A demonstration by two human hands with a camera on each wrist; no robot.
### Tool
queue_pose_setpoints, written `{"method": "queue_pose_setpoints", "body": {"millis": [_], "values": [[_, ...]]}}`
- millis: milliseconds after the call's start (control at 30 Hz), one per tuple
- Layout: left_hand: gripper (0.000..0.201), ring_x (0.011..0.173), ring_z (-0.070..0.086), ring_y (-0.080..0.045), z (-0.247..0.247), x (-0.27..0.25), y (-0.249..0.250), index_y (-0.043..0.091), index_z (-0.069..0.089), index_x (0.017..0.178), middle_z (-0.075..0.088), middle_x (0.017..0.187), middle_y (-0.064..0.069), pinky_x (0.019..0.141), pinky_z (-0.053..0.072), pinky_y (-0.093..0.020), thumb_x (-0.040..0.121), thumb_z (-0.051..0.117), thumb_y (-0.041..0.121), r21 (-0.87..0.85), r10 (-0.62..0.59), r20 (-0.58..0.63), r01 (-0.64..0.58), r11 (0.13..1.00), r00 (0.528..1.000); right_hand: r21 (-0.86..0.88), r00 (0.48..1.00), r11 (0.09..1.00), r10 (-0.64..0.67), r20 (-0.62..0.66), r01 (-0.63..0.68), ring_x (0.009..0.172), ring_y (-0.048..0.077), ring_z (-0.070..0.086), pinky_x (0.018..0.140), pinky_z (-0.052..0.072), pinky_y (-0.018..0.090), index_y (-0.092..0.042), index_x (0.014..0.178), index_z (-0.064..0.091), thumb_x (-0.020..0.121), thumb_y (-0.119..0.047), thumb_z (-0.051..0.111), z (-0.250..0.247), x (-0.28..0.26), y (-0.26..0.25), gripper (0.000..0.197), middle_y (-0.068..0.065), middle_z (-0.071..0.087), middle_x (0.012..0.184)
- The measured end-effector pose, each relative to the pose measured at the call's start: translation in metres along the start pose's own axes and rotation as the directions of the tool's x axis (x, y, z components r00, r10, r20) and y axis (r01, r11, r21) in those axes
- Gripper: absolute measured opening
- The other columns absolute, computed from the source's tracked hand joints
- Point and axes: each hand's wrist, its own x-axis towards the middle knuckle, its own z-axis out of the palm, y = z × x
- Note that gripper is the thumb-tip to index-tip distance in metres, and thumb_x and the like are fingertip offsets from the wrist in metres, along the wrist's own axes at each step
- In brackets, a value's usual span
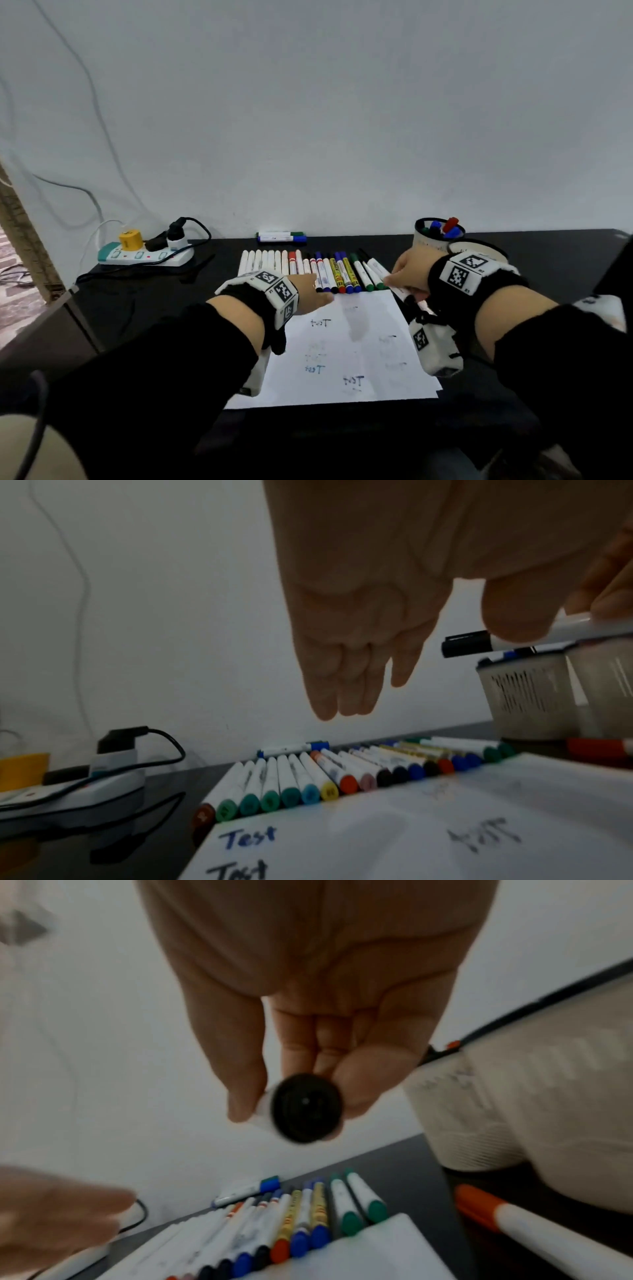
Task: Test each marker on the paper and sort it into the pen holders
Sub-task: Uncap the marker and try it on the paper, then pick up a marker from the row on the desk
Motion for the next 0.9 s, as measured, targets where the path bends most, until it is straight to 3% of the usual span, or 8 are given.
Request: {"method": "queue_pose_setpoints", "body": {"millis": [100,167,233,300,533,667,900], "values": [[0.076,0.141,0.022,-0.029,0.019,0.022,0.007,0.012,0.01,0.15,0.013,0.156,-0.012,0.114,0.022,-0.041,0.094,0.03,0.059,0.149,-0.014,0.09,0.001,0.989,0.996,-0.06,0.992,0.992,0.112,0.05,-0.109,0.054,0.012,0.049,0.068,0.046,0.027,-0.012,0.067,0.058,0.09,-0.041,0.059,0.008,0.01,0.027,0.037,-0.001,0.054,0.058],[0.081,0.141,0.02,-0.034,0.031,0.035,0.013,0.012,0.008,0.15,0.007,0.156,-0.017,0.113,0.023,-0.047,0.091,0.029,0.064,0.239,-0.024,0.109,-0.003,0.971,0.994,-0.07,0.986,0.985,0.159,0.058,-0.155,0.053,0.012,0.051,0.061,0.044,0.025,-0.016,0.057,0.054,0.087,-0.044,0.062,0.015,0.015,0.043,0.042,-0.004,0.055,0.052],[0.085,0.143,0.008,-0.037,0.042,0.044,0.019,0.013,0.0,0.15,-0.006,0.156,-0.018,0.115,0.016,-0.051,0.09,0.028,0.066,0.274,-0.026,0.117,-0.007,0.962,0.993,-0.091,0.982,0.981,0.18,0.066,-0.173,0.055,0.012,0.051,0.056,0.042,0.025,-0.019,0.057,0.051,0.085,-0.046,0.063,0.022,0.021,0.052,0.041,-0.004,0.054,0.055],[0.088,0.143,0.0,-0.038,0.051,0.049,0.023,0.013,-0.006,0.15,-0.014,0.155,-0.018,0.115,0.01,-0.053,0.088,0.025,0.069,0.301,-0.03,0.12,-0.008,0.953,0.992,-0.082,0.978,0.979,0.194,0.075,-0.188,0.063,0.016,0.056,0.064,0.047,0.026,-0.018,0.062,0.051,0.081,-0.046,0.067,0.03,0.028,0.057,0.038,-0.001,0.057,0.062],[0.097,0.144,-0.002,-0.036,0.075,0.063,0.025,0.014,-0.011,0.149,-0.019,0.155,-0.015,0.116,0.009,-0.052,0.083,0.024,0.075,0.331,-0.065,0.183,0.001,0.944,0.981,-0.153,0.973,0.969,0.212,0.094,-0.196,0.084,0.024,0.061,0.079,0.049,0.033,-0.016,0.067,0.047,0.079,-0.047,0.068,0.055,0.045,0.063,0.04,0.003,0.061,0.079],[0.098,0.144,-0.001,-0.035,0.077,0.067,0.023,0.014,-0.011,0.148,-0.018,0.155,-0.014,0.116,0.01,-0.052,0.082,0.025,0.076,0.322,-0.066,0.19,0.001,0.947,0.98,-0.144,0.971,0.97,0.213,0.105,-0.197,0.082,0.023,0.061,0.079,0.049,0.032,-0.016,0.065,0.046,0.079,-0.046,0.07,0.056,0.047,0.065,0.041,0.001,0.056,0.068],[0.095,0.144,-0.001,-0.034,0.078,0.065,0.025,0.013,-0.012,0.148,-0.019,0.155,-0.014,0.116,0.011,-0.05,0.085,0.027,0.072,0.302,-0.064,0.191,0.003,0.953,0.98,-0.114,0.98,0.977,0.188,0.059,-0.18,0.075,0.021,0.054,0.07,0.043,0.03,-0.017,0.065,0.036,0.077,-0.043,0.074,0.058,0.045,0.068,0.047,-0.002,0.047,0.065]]}}
